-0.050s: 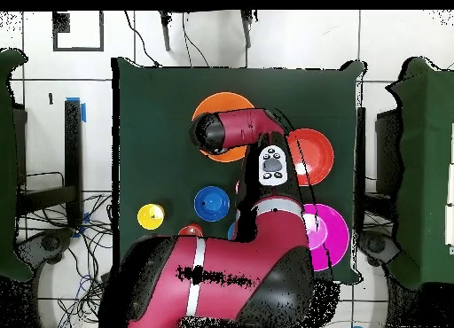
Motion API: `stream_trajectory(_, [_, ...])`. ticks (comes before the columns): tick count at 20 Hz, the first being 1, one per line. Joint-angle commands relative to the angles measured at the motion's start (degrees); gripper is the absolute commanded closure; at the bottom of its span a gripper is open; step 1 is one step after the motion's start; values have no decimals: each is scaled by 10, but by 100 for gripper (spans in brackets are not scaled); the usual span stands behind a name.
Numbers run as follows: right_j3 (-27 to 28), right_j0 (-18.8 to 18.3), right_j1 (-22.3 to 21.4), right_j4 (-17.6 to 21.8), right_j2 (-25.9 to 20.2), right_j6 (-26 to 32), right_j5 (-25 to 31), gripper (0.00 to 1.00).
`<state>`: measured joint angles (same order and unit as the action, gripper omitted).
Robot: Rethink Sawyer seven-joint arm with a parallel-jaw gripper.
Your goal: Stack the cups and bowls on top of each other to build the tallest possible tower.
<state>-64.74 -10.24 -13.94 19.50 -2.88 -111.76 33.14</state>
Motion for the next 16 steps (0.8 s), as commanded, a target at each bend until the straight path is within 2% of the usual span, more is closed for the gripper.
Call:
stream_trajectory(1, [12,-5,67,69,-60,127,-5,0])
stream_trajectory(16, [26,-7,95,87,-58,112,-28,0])
